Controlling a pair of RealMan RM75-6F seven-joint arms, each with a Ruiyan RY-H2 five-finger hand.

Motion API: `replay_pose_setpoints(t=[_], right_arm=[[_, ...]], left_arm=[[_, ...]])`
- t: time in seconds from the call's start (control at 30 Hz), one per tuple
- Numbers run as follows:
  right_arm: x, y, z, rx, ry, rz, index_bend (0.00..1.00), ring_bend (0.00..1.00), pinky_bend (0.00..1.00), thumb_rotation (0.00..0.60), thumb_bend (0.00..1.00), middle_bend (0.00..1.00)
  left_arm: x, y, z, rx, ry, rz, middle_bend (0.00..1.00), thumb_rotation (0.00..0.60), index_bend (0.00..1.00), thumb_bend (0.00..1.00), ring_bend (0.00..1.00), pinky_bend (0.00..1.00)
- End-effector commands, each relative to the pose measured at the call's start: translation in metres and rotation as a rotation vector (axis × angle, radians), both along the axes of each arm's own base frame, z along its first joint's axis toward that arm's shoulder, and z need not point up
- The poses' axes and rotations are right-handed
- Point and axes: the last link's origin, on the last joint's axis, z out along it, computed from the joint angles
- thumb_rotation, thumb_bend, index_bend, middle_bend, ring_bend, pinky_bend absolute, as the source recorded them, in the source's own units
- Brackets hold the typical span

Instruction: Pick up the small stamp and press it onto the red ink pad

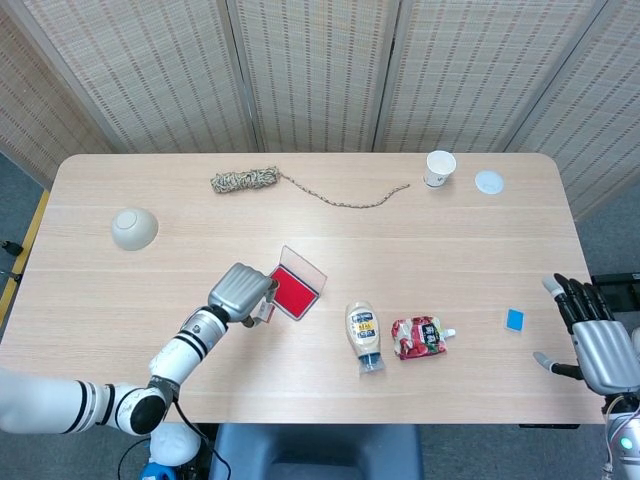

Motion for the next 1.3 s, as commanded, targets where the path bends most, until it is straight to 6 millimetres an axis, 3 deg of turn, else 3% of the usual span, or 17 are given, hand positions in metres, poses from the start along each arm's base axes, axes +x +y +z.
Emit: replay_pose_setpoints(t=[0.03, 0.73, 1.3], right_arm=[[0.001, 0.001, 0.0, -0.001, 0.001, 0.003, 0.0, 0.0, 0.0, 0.6, 0.11, 0.0], [0.001, 0.001, 0.0, -0.017, 0.011, -0.002, 0.0, 0.0, 0.0, 0.6, 0.11, 0.0], [0.0, 0.001, 0.002, -0.023, 0.009, -0.003, 0.0, 0.0, 0.0, 0.6, 0.11, 0.0]], left_arm=[[-0.005, -0.002, -0.006, -0.02, -0.032, 0.023, 1.0, 0.6, 0.77, 0.53, 0.84, 0.94], [-0.028, 0.001, -0.045, -0.03, 0.008, -0.036, 1.0, 0.6, 0.76, 0.53, 0.83, 0.94], [-0.032, 0.0, -0.059, -0.033, 0.059, -0.044, 1.0, 0.6, 0.76, 0.53, 0.83, 0.94]])
